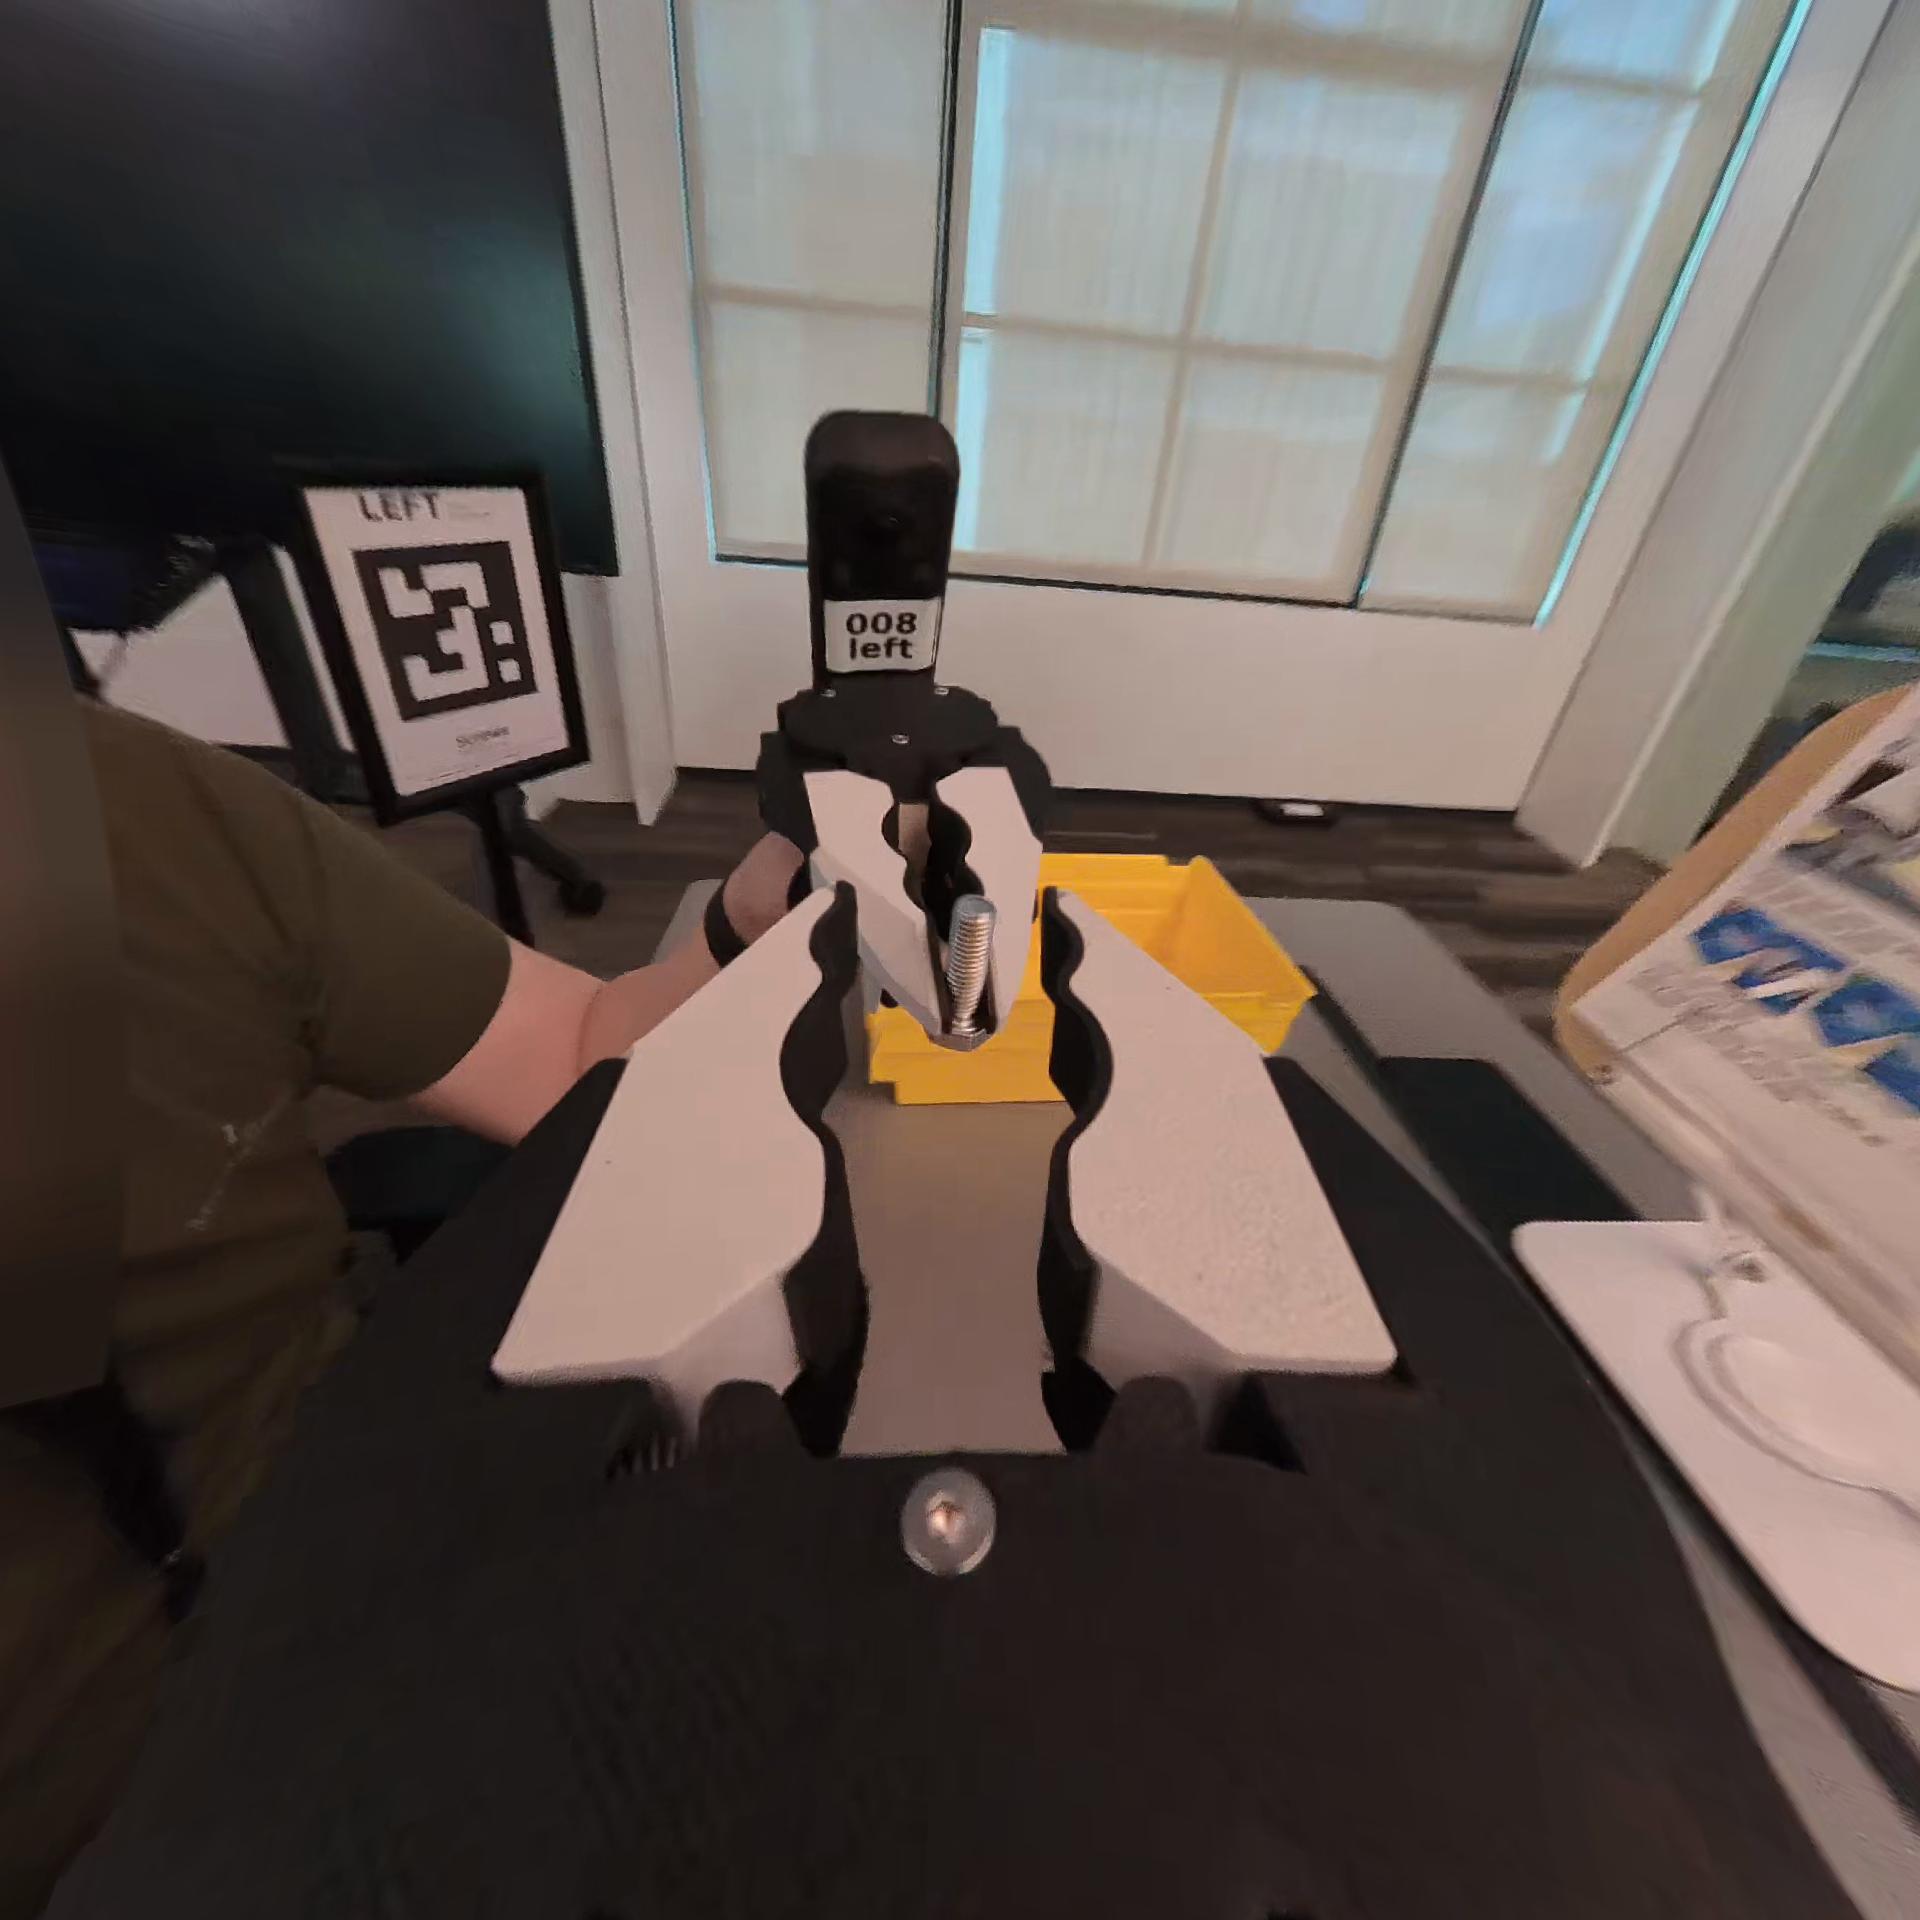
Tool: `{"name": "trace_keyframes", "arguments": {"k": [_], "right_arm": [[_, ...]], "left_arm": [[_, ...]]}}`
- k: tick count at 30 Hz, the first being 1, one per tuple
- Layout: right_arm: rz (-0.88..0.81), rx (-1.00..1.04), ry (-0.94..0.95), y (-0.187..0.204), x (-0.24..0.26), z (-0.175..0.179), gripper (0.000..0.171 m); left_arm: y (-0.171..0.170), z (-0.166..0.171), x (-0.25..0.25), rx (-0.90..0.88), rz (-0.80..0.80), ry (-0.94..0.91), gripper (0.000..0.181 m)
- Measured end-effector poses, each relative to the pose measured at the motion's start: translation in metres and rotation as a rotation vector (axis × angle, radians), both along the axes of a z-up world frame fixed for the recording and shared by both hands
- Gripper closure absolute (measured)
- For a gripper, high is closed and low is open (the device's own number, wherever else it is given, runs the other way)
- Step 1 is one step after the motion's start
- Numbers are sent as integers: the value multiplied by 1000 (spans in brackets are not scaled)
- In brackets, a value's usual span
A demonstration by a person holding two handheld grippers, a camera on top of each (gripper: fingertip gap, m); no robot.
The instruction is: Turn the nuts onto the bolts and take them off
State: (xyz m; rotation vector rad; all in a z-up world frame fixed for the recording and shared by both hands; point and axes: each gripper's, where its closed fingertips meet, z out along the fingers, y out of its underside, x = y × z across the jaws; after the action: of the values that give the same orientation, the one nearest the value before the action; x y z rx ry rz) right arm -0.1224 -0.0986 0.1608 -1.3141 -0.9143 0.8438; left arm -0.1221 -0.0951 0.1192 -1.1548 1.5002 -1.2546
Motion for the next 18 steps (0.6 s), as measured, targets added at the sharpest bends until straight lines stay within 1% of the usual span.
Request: {"name": "trace_keyframes", "arguments": {"k": [3, 4, 5, 8, 10, 12, 13, 14, 15, 16, 17, 18], "right_arm": [[113, -109, 69, 8, -16, -9, 140], [124, -138, 65, 12, -18, -14, 145], [134, -143, 48, 14, -21, -19, 162], [182, -165, 69, 9, -20, -17, 163], [145, -141, 86, 10, -12, -10, 163], [33, -129, 51, 15, 9, -8, 163], [-85, -121, 13, 22, 31, -10, 163], [-283, -111, -50, 36, 65, -15, 163], [-537, -110, -157, 49, 114, -27, 163], [-806, -132, -286, 57, 173, -43, 163], [-1050, -190, -397, 55, 234, -61, 163], [-1213, -296, -470, 46, 284, -84, 162]], "left_arm": [[0, 2, -2, 3, 0, -5, 174], [0, 2, -2, 6, -4, -6, 174], [-1, 2, -2, 9, -5, -4, 174], [-5, 3, -3, 31, -32, -20, 173], [-7, 12, -3, 15, -32, -62, 158], [1, 20, -6, 19, 28, -101, 144], [6, 25, -9, 25, 62, -121, 136], [12, 29, -13, 27, 91, -139, 129], [16, 33, -17, 25, 112, -153, 131], [20, 36, -21, 22, 127, -160, 132], [23, 38, -25, 17, 138, -159, 133], [25, 38, -27, 12, 147, -152, 133]]}}
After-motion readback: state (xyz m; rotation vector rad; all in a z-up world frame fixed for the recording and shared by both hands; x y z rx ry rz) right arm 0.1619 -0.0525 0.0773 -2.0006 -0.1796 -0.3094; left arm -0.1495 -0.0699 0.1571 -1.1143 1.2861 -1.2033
